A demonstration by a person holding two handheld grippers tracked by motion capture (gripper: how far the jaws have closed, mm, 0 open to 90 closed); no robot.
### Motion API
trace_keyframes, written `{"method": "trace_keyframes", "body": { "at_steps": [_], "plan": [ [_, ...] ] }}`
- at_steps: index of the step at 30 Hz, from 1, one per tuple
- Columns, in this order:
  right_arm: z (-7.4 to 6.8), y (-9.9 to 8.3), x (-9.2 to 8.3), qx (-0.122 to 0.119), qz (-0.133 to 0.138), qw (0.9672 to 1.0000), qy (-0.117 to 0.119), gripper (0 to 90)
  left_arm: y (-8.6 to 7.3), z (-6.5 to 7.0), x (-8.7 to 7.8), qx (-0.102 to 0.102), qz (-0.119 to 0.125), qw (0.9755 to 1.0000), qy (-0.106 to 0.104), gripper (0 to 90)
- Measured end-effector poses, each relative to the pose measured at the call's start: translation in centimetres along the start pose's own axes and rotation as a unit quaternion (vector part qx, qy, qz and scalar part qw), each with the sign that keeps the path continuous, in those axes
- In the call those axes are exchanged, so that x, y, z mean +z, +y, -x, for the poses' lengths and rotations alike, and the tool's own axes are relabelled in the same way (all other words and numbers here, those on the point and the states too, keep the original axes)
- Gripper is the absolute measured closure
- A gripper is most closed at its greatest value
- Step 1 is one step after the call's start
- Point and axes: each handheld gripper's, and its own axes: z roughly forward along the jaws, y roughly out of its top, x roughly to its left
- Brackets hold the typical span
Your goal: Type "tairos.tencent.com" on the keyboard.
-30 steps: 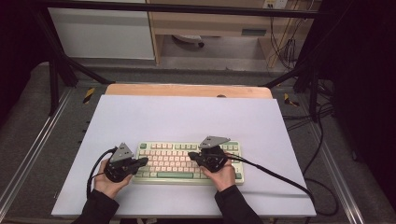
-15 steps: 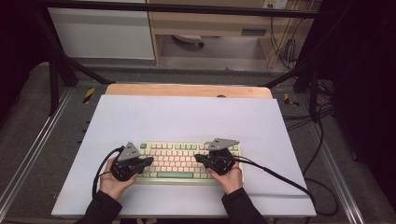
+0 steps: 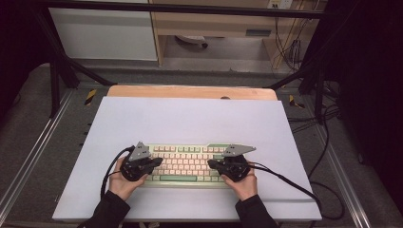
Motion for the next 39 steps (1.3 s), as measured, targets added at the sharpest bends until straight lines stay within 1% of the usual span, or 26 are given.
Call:
{"method": "trace_keyframes", "body": {
  "at_steps": [8, 18, 23, 32, 35, 36, 39],
  "plan": [
    [0.4, -0.6, -0.7, 0.004, -0.001, 1.0, -0.005, 90.0, 0.8, 0.2, 1.1, 0.002, -0.004, 1.0, 0.001, 90.0],
    [0.6, -0.9, -0.9, 0.005, 0.0, 1.0, -0.005, 90.0, 0.9, -0.1, 2.5, -0.008, -0.011, 0.9999, 0.004, 90.0],
    [0.6, -0.9, -0.9, 0.005, 0.0, 1.0, -0.005, 90.0, 0.8, -0.1, 2.9, -0.005, -0.018, 0.9998, 0.007, 90.0],
    [0.6, -0.9, -0.9, 0.005, 0.0, 1.0, -0.005, 90.0, 0.8, 0.2, 3.4, 0.001, -0.019, 0.9998, 0.002, 90.0],
    [0.6, -0.9, -0.9, 0.005, 0.0, 1.0, -0.004, 90.0, 0.8, 0.4, 3.5, 0.008, -0.023, 0.9997, 0.005, 90.0],
    [0.6, -0.9, -0.9, 0.005, 0.0, 1.0, -0.004, 90.0, 0.8, 0.4, 3.6, 0.007, -0.026, 0.9996, 0.005, 90.0],
    [0.6, -0.9, -0.9, 0.005, 0.001, 1.0, -0.004, 90.0, 0.7, 0.5, 3.7, 0.008, -0.025, 0.9997, 0.004, 90.0]
  ]
}}
